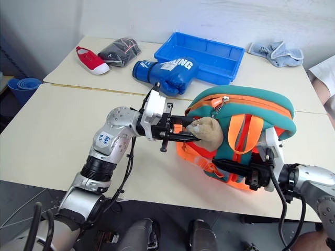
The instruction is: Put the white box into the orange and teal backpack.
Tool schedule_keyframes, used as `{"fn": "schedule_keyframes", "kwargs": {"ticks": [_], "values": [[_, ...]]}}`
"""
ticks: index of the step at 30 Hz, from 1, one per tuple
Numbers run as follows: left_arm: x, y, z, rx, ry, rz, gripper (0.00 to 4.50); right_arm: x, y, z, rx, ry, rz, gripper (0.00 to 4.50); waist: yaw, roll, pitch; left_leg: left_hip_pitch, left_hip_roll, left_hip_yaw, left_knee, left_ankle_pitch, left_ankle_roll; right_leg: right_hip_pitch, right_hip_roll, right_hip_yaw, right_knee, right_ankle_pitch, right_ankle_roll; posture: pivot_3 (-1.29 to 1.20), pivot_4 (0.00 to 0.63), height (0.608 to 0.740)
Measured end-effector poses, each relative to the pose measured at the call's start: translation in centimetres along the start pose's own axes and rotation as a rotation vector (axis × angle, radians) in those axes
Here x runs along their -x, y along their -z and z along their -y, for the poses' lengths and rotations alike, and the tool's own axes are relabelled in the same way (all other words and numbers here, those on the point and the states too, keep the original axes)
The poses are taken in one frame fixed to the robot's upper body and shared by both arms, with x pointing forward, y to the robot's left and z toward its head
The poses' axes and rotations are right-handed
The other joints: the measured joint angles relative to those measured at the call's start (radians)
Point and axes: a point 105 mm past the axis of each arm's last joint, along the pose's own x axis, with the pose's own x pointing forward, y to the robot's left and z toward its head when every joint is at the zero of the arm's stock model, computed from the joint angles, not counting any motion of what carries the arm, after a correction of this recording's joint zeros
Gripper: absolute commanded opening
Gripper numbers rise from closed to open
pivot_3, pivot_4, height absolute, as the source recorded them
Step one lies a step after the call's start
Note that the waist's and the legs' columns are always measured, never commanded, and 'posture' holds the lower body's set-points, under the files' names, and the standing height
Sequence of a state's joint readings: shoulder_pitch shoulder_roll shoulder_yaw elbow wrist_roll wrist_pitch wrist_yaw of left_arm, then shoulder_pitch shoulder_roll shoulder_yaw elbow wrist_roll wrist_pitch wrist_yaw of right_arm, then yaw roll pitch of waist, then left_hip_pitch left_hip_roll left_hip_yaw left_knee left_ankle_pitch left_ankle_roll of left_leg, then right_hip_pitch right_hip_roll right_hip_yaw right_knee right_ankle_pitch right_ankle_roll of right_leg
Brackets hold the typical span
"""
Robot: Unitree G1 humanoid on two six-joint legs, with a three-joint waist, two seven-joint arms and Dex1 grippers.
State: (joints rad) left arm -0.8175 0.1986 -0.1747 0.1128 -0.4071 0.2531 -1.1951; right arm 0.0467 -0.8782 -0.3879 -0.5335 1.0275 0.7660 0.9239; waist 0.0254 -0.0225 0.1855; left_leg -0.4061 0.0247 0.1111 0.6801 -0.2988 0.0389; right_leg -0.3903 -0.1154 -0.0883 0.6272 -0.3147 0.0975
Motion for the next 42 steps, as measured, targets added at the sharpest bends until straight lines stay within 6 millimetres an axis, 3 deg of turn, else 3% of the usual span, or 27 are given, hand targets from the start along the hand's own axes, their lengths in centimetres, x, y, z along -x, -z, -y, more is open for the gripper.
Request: {"fn": "schedule_keyframes", "kwargs": {"ticks": [4, 9, 13, 15, 19, 22, 29, 35, 38, 40, 42], "values": [[1.9, -0.7, -0.6, 0.071, -0.019, 0.022, 0.82, 0.0, 0.1, 0.0, -0.005, 0.008, 0.004, 0.00, -0.001, 0.000, 0.000, 0.000, 0.000, 0.000, 0.000, 0.000, 0.000, 0.000, 0.000, 0.000, 0.000, 0.000, 0.000, 0.00, 0.150, 0.740], [6.4, -1.9, -3.8, 0.088, -0.143, -0.066, 0.82, 0.3, 0.1, 0.2, -0.010, 0.040, 0.019, 0.00, -0.002, 0.000, 0.000, 0.000, 0.000, 0.000, 0.000, 0.000, 0.000, -0.001, 0.001, -0.002, 0.001, 0.000, 0.000, 0.00, 0.150, 0.740], [11.4, -0.4, -7.4, 0.114, -0.379, -0.215, 0.82, 0.1, -0.2, 0.4, -0.007, 0.066, 0.041, 0.00, -0.002, 0.000, 0.000, 0.000, 0.000, 0.002, 0.000, 0.000, 0.000, -0.002, 0.001, -0.007, 0.001, 0.000, 0.000, 0.00, 0.150, 0.740], [12.4, 1.5, -7.5, 0.103, -0.406, -0.309, 0.82, 0.2, -0.4, 0.6, -0.004, 0.086, 0.047, 0.00, -0.001, 0.000, 0.000, 0.000, -0.001, 0.003, -0.001, -0.001, 0.001, -0.002, 0.001, -0.007, 0.001, 0.000, 0.000, 0.00, 0.150, 0.740], [12.4, 7.2, -6.3, 0.178, -0.438, -0.415, 0.82, 0.4, -0.8, 1.1, -0.006, 0.139, 0.087, 0.00, 0.000, 0.000, 0.000, -0.001, 0.000, 0.003, 0.000, -0.001, 0.002, -0.002, 0.000, -0.006, 0.001, 0.001, 0.001, 0.00, 0.150, 0.740], [11.9, 10.3, -4.9, 0.259, -0.447, -0.441, 0.82, 0.4, -0.8, 1.3, -0.022, 0.157, 0.109, 0.00, -0.001, 0.000, 0.000, 0.000, 0.000, 0.003, 0.000, -0.002, 0.002, -0.001, 0.000, -0.006, 0.001, 0.001, 0.002, 0.00, 0.150, 0.740], [11.1, 11.1, -3.6, 0.251, -0.465, -0.395, 0.82, 0.4, -0.1, 1.7, -0.066, 0.211, 0.164, 0.00, -0.002, 0.002, -0.004, 0.002, 0.000, 0.003, 0.000, -0.002, 0.002, 0.000, -0.001, 0.003, 0.000, 0.001, 0.002, 0.00, 0.150, 0.740], [11.6, 9.6, -1.6, 0.248, -0.410, -0.330, 2.66, 0.3, -0.8, 2.5, 0.063, 0.286, 0.196, 1.83, -0.010, 0.002, -0.004, 0.002, 0.001, 0.005, -0.001, -0.003, 0.000, -0.002, 0.001, 0.006, 0.001, 0.001, 0.001, 0.00, 0.150, 0.740], [13.2, 8.0, 0.0, 0.224, -0.363, -0.333, 3.60, 0.1, -0.2, 2.4, 0.181, 0.296, 0.144, 2.85, -0.022, 0.003, -0.004, 0.002, 0.002, 0.006, -0.003, -0.003, -0.001, -0.003, 0.001, 0.006, 0.001, 0.001, 0.001, 0.00, 0.150, 0.740], [15.1, 6.8, 2.4, 0.161, -0.289, -0.401, 4.28, 0.9, 0.9, 2.0, 0.339, 0.301, 0.051, 3.60, -0.029, 0.003, -0.003, 0.002, 0.002, 0.007, -0.005, -0.003, -0.001, -0.003, 0.002, 0.007, 0.001, 0.001, 0.001, 0.00, 0.150, 0.740], [15.8, 6.5, 3.6, 0.151, -0.272, -0.425, 4.50, 1.3, 1.4, 2.1, 0.378, 0.311, 0.042, 4.13, -0.027, 0.003, -0.003, 0.002, 0.001, 0.008, -0.004, -0.003, -0.001, -0.003, 0.002, 0.007, 0.000, 0.001, 0.001, 0.00, 0.150, 0.740]]}}
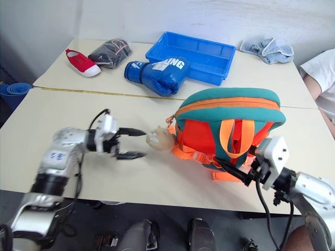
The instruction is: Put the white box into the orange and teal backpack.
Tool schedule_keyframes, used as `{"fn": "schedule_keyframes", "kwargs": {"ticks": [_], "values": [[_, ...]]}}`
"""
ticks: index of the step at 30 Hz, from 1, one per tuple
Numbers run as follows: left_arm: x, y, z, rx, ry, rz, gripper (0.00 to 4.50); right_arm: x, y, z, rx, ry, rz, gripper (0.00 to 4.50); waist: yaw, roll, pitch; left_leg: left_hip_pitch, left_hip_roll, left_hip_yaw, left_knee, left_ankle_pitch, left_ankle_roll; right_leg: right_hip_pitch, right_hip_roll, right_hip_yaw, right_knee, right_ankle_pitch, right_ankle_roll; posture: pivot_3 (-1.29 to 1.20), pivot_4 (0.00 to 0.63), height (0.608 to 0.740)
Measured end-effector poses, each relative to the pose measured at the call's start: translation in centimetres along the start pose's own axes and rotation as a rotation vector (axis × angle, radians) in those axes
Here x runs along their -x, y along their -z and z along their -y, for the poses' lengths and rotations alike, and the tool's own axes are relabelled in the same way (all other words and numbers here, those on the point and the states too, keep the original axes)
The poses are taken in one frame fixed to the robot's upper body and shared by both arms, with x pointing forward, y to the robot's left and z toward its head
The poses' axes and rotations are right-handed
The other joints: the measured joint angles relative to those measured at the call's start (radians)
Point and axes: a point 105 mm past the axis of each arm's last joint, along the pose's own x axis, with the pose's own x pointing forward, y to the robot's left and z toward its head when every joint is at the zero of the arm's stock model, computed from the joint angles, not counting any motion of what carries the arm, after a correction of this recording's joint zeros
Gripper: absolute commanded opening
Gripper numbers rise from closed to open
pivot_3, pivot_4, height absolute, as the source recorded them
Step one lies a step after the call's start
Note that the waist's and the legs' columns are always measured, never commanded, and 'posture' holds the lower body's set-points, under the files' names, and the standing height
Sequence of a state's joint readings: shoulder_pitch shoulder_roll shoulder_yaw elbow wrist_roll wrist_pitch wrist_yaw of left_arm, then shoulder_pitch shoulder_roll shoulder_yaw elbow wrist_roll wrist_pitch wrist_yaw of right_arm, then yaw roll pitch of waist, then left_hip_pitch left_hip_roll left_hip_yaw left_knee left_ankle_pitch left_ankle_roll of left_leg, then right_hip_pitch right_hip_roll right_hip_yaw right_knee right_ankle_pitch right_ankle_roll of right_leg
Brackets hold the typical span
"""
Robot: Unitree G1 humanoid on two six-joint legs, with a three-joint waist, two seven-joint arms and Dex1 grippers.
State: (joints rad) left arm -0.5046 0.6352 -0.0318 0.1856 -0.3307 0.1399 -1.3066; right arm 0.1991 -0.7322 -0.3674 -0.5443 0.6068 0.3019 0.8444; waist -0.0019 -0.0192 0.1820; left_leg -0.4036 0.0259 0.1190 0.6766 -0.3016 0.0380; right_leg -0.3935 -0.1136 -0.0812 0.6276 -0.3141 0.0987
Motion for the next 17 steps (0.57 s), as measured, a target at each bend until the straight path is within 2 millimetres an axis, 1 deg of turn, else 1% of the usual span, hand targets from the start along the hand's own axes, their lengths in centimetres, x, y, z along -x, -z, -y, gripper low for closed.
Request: {"fn": "schedule_keyframes", "kwargs": {"ticks": [1, 2, 3, 5, 7, 9, 10, 12, 14, 17], "values": [[0.5, 0.1, 0.9, -0.010, 0.010, -0.006, 4.50, 0.8, 0.4, 0.3, 0.016, 0.018, -0.007, 4.46, 0.001, 0.000, 0.000, 0.001, 0.000, 0.000, 0.000, 0.000, 0.000, 0.001, -0.001, 0.001, 0.000, 0.000, 0.000, 0.00, 0.150, 0.740], [0.8, 0.3, 1.3, -0.009, 0.010, -0.012, 4.50, 1.3, 0.8, 0.5, 0.022, 0.027, -0.017, 4.49, 0.003, 0.000, 0.000, 0.001, 0.000, 0.000, 0.000, 0.000, 0.001, 0.001, -0.001, 0.001, 0.000, 0.000, 0.000, 0.00, 0.150, 0.740], [1.6, 0.8, 1.9, -0.009, -0.003, -0.026, 4.50, 2.3, 1.4, 0.7, 0.024, 0.034, -0.040, 4.49, 0.004, 0.000, 0.000, 0.001, 0.000, 0.000, 0.000, -0.001, 0.001, 0.001, -0.002, 0.001, -0.002, 0.000, 0.000, 0.00, 0.150, 0.740], [3.1, 2.1, 2.6, 0.019, -0.062, -0.041, 4.50, 4.4, 2.6, 1.0, 0.013, 0.054, -0.099, 4.49, 0.007, 0.000, 0.000, 0.001, 0.000, -0.001, 0.000, -0.001, 0.001, 0.002, -0.002, 0.001, -0.002, 0.000, 0.000, 0.00, 0.150, 0.740], [4.8, 2.9, 2.9, 0.036, -0.172, -0.020, 4.50, 6.9, 3.9, 1.6, 0.005, 0.078, -0.166, 4.49, 0.004, 0.001, 0.000, 0.002, 0.000, -0.001, -0.001, -0.003, 0.001, 0.002, -0.002, 0.002, -0.002, 0.000, 0.000, 0.00, 0.150, 0.740], [5.9, 3.4, 2.9, 0.034, -0.245, -0.028, 4.50, 8.4, 4.5, 2.1, 0.032, 0.079, -0.217, 4.49, 0.001, 0.001, 0.000, 0.003, 0.000, -0.001, -0.001, -0.003, 0.000, 0.002, -0.003, 0.002, -0.002, 0.000, 0.000, 0.00, 0.150, 0.740], [6.6, 4.0, 3.2, 0.025, -0.284, -0.059, 4.50, 9.1, 4.8, 2.3, 0.069, 0.058, -0.260, 4.49, 0.001, 0.001, 0.000, 0.004, 0.000, -0.001, -0.002, -0.005, 0.001, 0.002, -0.003, 0.003, -0.002, 0.000, 0.000, 0.00, 0.150, 0.740], [7.3, 4.7, 3.5, 0.035, -0.307, -0.098, 4.50, 9.7, 5.2, 2.4, 0.103, 0.031, -0.302, 4.49, -0.002, 0.001, 0.000, 0.011, 0.000, 0.002, -0.011, -0.007, -0.001, 0.005, -0.003, 0.005, -0.004, -0.001, -0.001, 0.00, 0.150, 0.740], [7.8, 5.6, 4.1, 0.060, -0.321, -0.137, 4.50, 10.2, 5.6, 2.9, 0.138, 0.027, -0.319, 4.49, -0.002, 0.001, 0.000, 0.016, 0.001, 0.002, -0.014, -0.007, -0.003, 0.008, -0.002, 0.005, -0.004, -0.002, -0.005, 0.00, 0.150, 0.740], [7.4, 5.0, 4.0, 0.022, -0.332, -0.123, 4.50, 10.1, 5.5, 4.1, 0.180, 0.059, -0.300, 4.49, -0.002, 0.002, 0.001, 0.016, 0.002, 0.002, -0.014, -0.005, -0.009, 0.007, -0.002, 0.004, -0.003, -0.003, -0.006, 0.00, 0.150, 0.740]]}}
